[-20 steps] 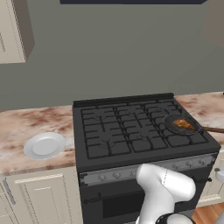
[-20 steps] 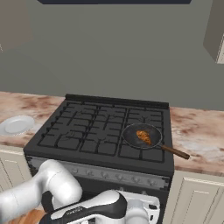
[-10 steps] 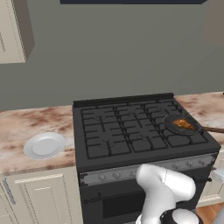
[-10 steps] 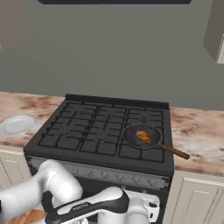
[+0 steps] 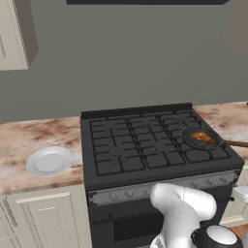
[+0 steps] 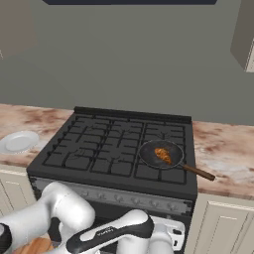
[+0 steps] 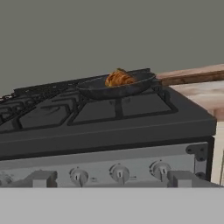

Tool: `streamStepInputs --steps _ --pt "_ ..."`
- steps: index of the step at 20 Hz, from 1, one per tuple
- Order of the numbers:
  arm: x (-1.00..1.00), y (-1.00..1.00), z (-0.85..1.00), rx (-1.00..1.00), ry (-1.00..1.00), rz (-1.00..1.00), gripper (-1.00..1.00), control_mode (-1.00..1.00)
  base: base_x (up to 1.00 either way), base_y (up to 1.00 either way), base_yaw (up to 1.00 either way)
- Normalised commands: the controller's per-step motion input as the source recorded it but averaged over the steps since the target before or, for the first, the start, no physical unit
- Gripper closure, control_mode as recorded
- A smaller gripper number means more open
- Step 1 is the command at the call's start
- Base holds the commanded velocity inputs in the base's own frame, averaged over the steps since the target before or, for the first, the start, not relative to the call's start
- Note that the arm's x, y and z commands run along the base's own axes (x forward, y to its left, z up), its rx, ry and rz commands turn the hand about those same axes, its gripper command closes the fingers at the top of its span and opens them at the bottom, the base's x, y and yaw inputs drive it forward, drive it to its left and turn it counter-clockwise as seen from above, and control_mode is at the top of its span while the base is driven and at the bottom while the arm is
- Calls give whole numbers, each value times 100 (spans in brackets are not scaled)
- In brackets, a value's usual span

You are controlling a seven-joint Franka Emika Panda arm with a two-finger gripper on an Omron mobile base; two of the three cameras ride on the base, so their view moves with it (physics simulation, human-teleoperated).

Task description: Pick the croissant and place it on the pan. Then turn on the stove to warm the croissant.

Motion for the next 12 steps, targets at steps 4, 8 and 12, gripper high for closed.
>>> streamStepInputs --steps 4,8,12 --pt "8 0 -19 0 -2 0 -100 -100 0 0 0" --pt "14 0 -10 0 0 0 -100 -100 0 0 0" --pt "24 0 -8 7 0 0 -100 -100 0 0 0"
